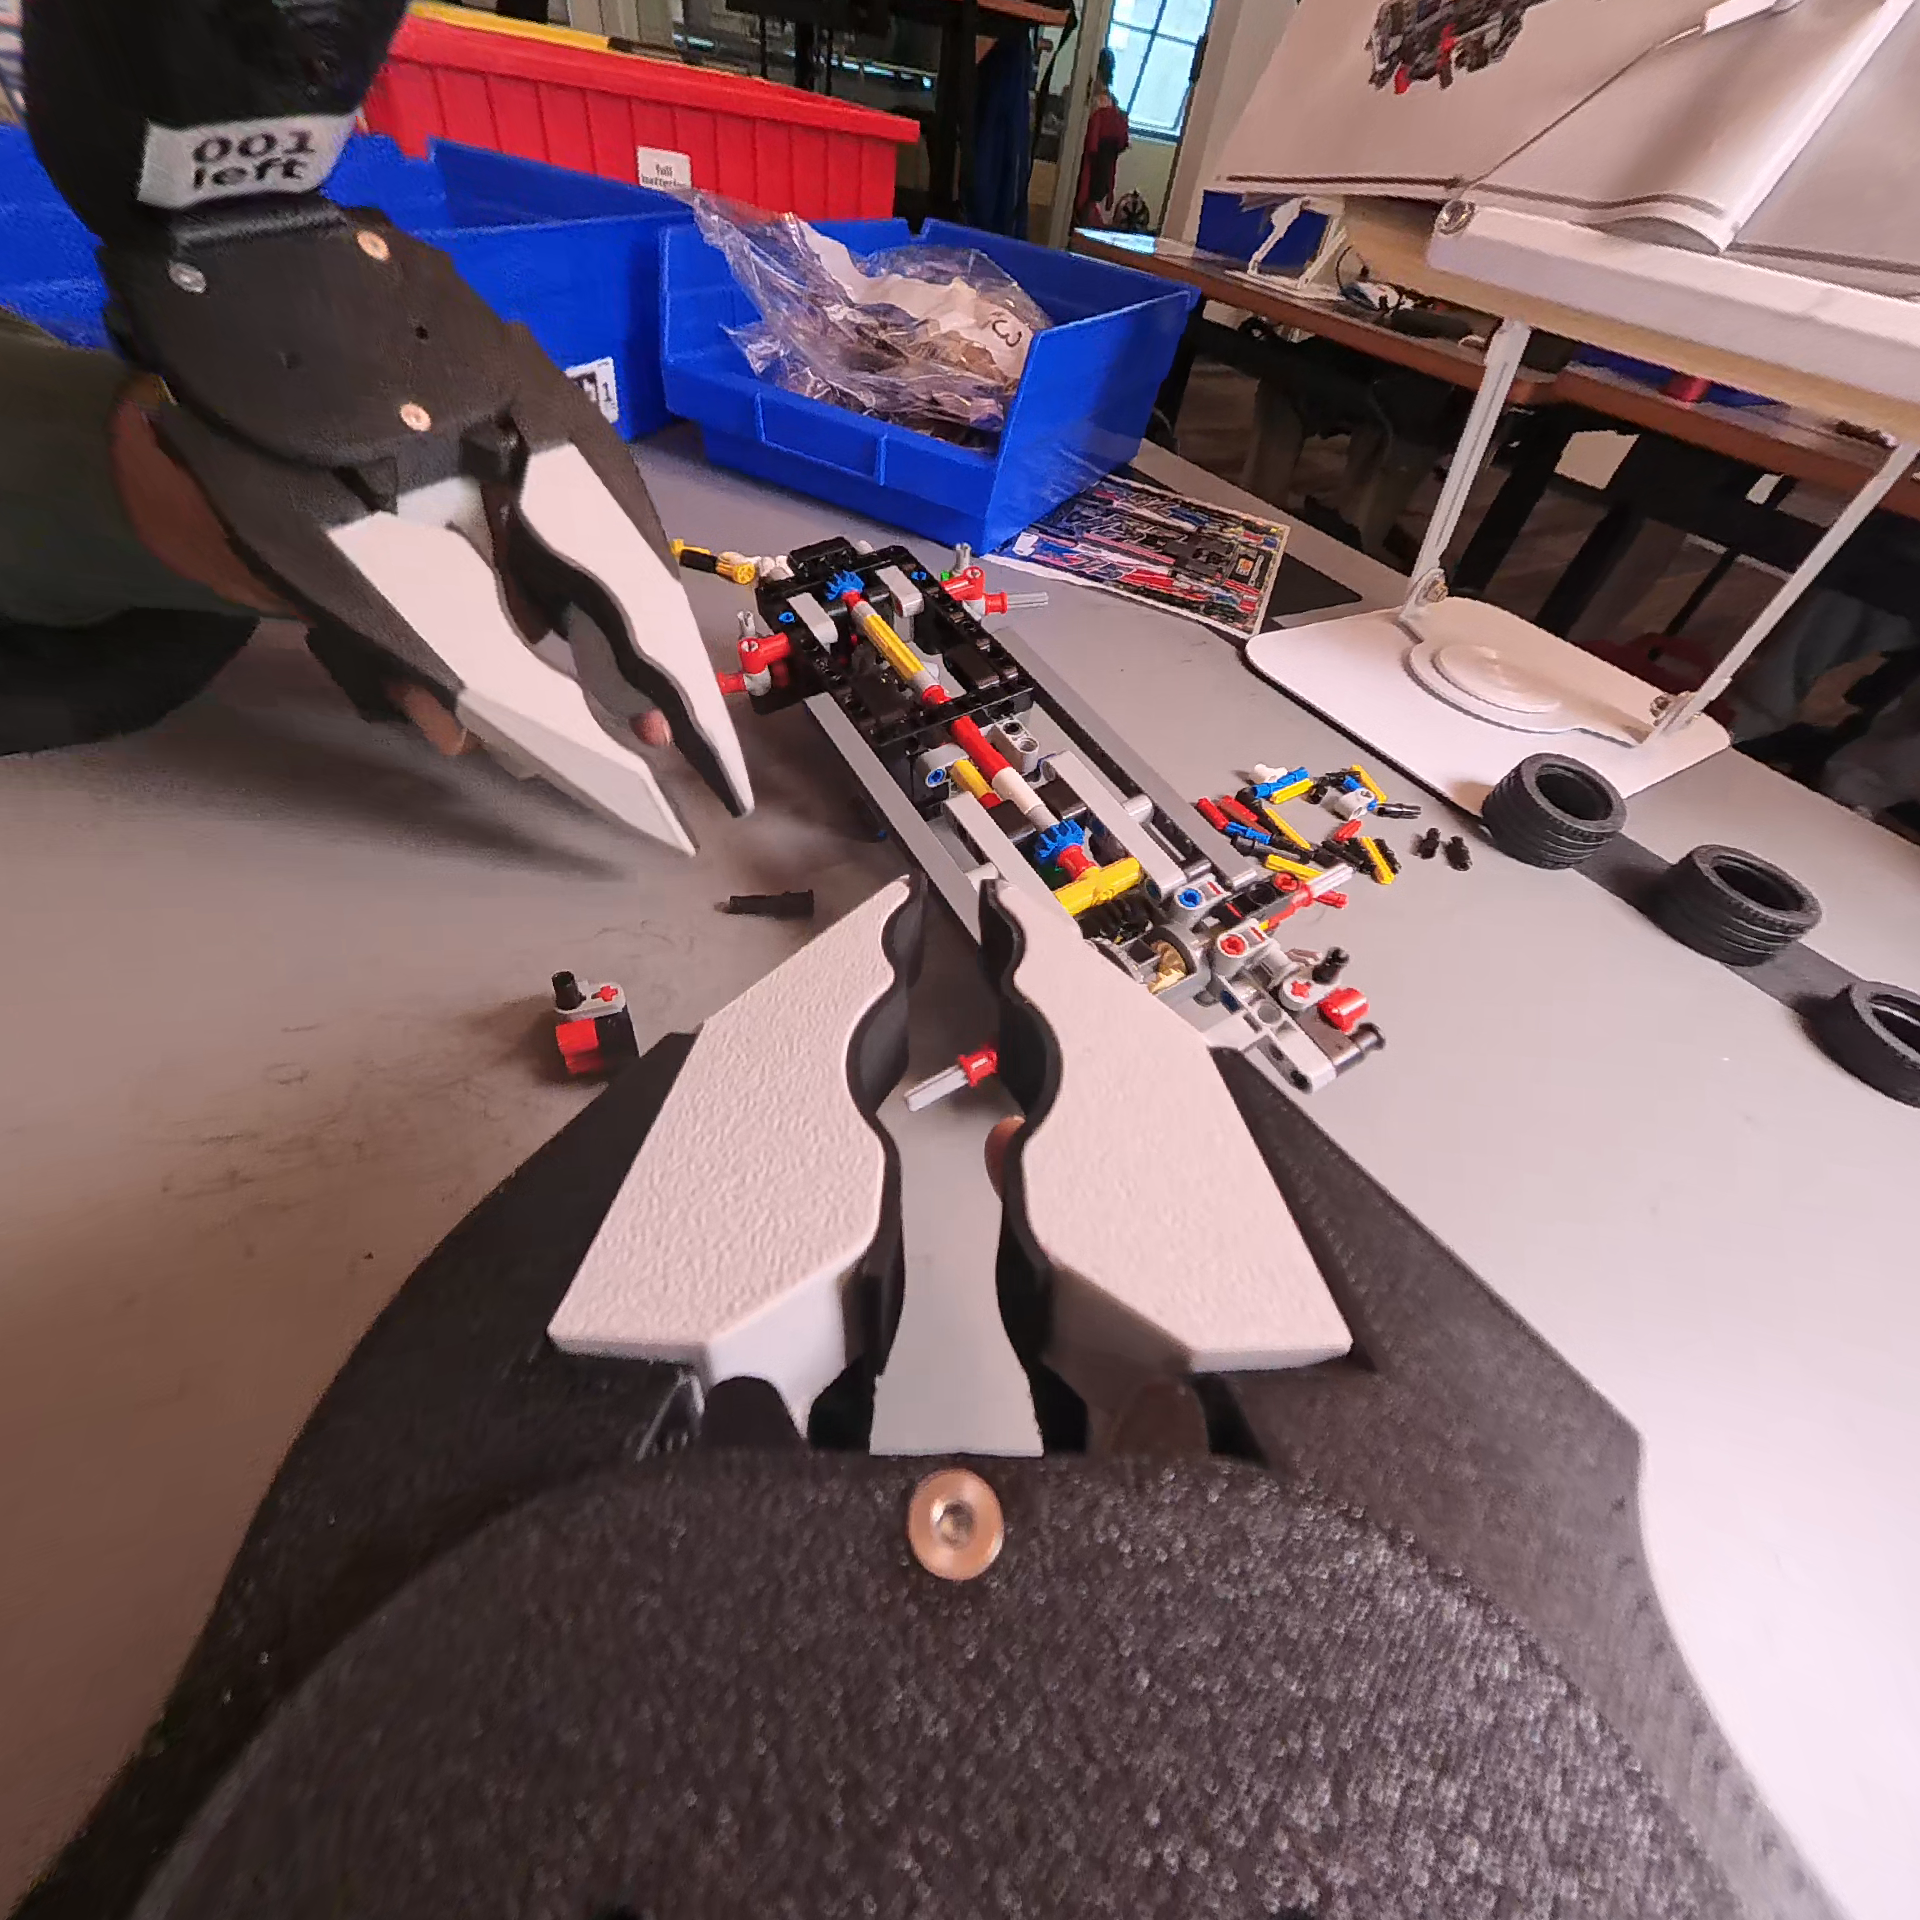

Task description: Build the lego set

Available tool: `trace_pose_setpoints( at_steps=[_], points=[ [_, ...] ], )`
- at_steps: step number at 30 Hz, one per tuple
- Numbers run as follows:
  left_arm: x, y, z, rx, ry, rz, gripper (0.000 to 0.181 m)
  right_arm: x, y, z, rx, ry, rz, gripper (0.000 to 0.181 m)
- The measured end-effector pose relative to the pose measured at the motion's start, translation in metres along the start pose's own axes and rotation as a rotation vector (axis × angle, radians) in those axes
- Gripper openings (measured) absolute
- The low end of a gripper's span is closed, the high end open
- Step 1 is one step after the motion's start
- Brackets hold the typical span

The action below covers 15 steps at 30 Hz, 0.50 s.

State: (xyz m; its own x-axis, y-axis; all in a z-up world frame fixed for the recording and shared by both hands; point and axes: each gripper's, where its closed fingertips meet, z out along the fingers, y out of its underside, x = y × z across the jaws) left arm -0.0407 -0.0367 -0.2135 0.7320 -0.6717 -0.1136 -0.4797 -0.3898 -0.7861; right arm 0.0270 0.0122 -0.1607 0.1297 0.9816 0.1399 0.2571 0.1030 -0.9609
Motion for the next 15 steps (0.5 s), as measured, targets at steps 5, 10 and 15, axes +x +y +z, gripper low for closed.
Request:
trace_pose_setpoints(
  at_steps=[5, 10, 15],
  points=[
    [0.007, 0.002, 0.014, -0.054, -0.019, -0.025, 0.015, -0.002, 0.001, 0.000, -0.009, -0.009, -0.011, 0.005],
    [0.006, 0.003, 0.024, -0.078, -0.044, -0.043, 0.006, -0.004, 0.003, 0.002, -0.020, -0.017, -0.019, 0.005],
    [0.011, 0.003, 0.022, -0.090, -0.014, -0.001, 0.003, -0.013, 0.005, 0.003, -0.037, -0.059, -0.048, 0.006]
  ],
)
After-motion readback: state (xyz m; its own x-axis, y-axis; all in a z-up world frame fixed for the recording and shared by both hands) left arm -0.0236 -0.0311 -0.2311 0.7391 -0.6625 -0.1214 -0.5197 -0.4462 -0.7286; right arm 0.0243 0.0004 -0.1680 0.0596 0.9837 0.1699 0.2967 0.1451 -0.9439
